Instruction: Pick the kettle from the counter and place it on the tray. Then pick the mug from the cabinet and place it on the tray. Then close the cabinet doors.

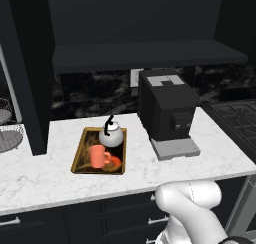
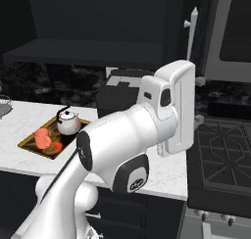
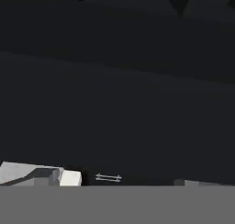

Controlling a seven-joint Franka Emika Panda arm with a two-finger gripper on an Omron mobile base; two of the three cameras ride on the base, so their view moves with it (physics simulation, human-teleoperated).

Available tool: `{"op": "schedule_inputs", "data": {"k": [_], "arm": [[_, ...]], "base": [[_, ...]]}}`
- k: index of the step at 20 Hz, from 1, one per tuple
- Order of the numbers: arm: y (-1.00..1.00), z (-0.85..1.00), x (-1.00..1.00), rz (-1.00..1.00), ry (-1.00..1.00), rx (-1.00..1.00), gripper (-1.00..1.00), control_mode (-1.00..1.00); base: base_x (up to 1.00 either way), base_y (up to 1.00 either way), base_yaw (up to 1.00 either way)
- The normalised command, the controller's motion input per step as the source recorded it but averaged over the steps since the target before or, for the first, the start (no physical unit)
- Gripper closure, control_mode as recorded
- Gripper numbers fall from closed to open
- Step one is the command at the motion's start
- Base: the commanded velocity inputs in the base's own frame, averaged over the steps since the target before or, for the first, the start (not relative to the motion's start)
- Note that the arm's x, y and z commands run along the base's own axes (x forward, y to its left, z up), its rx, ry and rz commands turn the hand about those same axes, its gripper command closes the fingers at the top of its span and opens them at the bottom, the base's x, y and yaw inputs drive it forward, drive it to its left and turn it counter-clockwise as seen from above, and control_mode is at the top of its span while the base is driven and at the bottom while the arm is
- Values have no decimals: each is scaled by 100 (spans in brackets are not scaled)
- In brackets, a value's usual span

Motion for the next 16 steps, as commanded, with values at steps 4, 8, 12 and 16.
{"op": "schedule_inputs", "data": {"k": [4, 8, 12, 16], "arm": [[64, 4, 35, 18, 8, 0, -100, -100], [75, 0, 42, 17, 5, 0, -100, -100], [74, 0, 50, 18, 5, 0, -100, -100], [76, 0, 59, 17, 7, 0, -100, -100]], "base": [[0, 0, 0], [0, 0, 0], [0, 0, 0], [0, 0, 0]]}}
